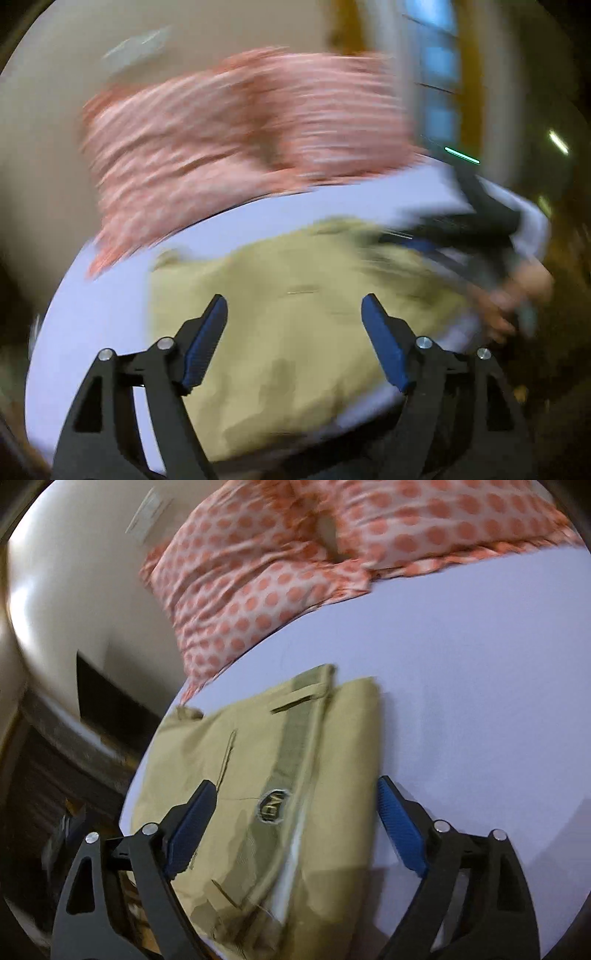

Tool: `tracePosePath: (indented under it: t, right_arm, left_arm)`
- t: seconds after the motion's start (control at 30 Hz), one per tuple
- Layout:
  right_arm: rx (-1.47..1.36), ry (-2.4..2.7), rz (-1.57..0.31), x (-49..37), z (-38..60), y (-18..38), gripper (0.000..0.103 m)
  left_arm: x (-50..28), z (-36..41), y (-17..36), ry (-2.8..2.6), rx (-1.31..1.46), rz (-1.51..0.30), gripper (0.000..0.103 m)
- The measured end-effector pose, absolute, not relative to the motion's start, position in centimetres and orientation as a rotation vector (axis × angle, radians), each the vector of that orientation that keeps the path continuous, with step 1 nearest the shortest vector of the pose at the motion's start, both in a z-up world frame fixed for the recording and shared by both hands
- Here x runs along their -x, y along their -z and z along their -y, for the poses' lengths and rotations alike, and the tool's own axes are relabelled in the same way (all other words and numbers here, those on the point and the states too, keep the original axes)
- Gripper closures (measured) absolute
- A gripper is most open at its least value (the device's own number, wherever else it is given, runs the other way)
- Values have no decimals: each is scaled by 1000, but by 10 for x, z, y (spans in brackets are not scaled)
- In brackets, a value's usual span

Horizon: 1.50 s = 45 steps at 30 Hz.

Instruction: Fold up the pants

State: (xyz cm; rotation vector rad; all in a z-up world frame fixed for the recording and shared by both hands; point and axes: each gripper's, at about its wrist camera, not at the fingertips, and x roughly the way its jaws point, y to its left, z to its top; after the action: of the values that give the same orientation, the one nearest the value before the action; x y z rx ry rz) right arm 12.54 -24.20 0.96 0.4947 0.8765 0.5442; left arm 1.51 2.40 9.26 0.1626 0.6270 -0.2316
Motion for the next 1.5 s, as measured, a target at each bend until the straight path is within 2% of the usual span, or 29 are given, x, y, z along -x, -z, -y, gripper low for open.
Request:
tracePosePath:
  t: [0.03,0.1,0.17,0.23,0.3,0.47,0.5,0.53,0.6,0.67,0.8,0.93,1.0,1.03,1.1,1.17,1.23,1.27,1.3,1.33,1.37,1.4,1.47,1.5]
  right_arm:
    - [-474,-555,-882,-126,237,-10,14]
    - [-462,-589,-899,-127,234,-10,26]
    - [-493,-607,-897,-131,242,-5,33]
    - [-503,-628,-890,-132,248,-1,44]
    - [-498,-648,-899,-132,249,3,60]
    - [-507,-723,-947,-140,250,7,70]
    - [-512,-734,-954,-141,249,8,76]
    - [-522,-749,-963,-143,249,9,79]
    - [-537,-768,-975,-146,247,8,85]
    - [-555,-773,-982,-152,247,0,87]
    - [-490,-782,-924,-169,241,-34,89]
    - [-430,-719,-869,-201,240,-56,90]
    - [-423,-627,-843,-222,249,-57,90]
    - [-398,-578,-841,-232,252,-54,90]
    - [-328,-442,-873,-248,253,-43,80]
    - [-268,-292,-890,-245,263,-39,78]
    - [-315,-296,-839,-227,276,-48,51]
    - [-367,-326,-793,-212,281,-55,30]
    - [-404,-377,-765,-202,282,-59,23]
    - [-425,-441,-755,-193,278,-62,23]
    - [-430,-511,-768,-187,268,-63,23]
    - [-433,-560,-788,-184,259,-61,20]
    - [-452,-626,-846,-188,240,-51,11]
    - [-458,-634,-880,-190,234,-45,9]
  left_arm:
    - [-26,-41,-90,183,-123,-658,27]
    - [-60,-90,-77,97,5,-782,28]
    - [-83,-116,-64,129,107,-874,28]
    - [-94,-122,-57,150,134,-919,25]
    - [-102,-119,-50,157,131,-955,18]
    - [-117,-110,-29,238,145,-1050,15]
    - [-118,-106,-28,232,131,-1049,18]
    - [-119,-103,-28,236,126,-1047,28]
    - [-120,-97,-33,230,109,-1041,64]
    - [-125,-95,-40,214,95,-1034,83]
    - [-140,-85,-59,208,62,-986,90]
    - [-180,-65,-78,162,35,-887,89]
    - [-206,-57,-74,106,14,-870,86]
    - [-215,-54,-70,86,4,-872,85]
    - [-236,-54,-56,29,-1,-919,75]
    - [-229,-64,-57,4,7,-912,69]
    - [-205,-73,-69,-103,-70,-827,66]
    - [-194,-75,-74,-115,-77,-801,56]
    - [-182,-78,-80,-96,-58,-779,49]
    - [-170,-78,-85,-57,-30,-766,47]
    - [-155,-72,-88,17,-2,-764,40]
    - [-150,-67,-87,53,6,-769,29]
    - [-141,-50,-79,151,20,-813,21]
    - [-141,-41,-71,195,33,-851,21]
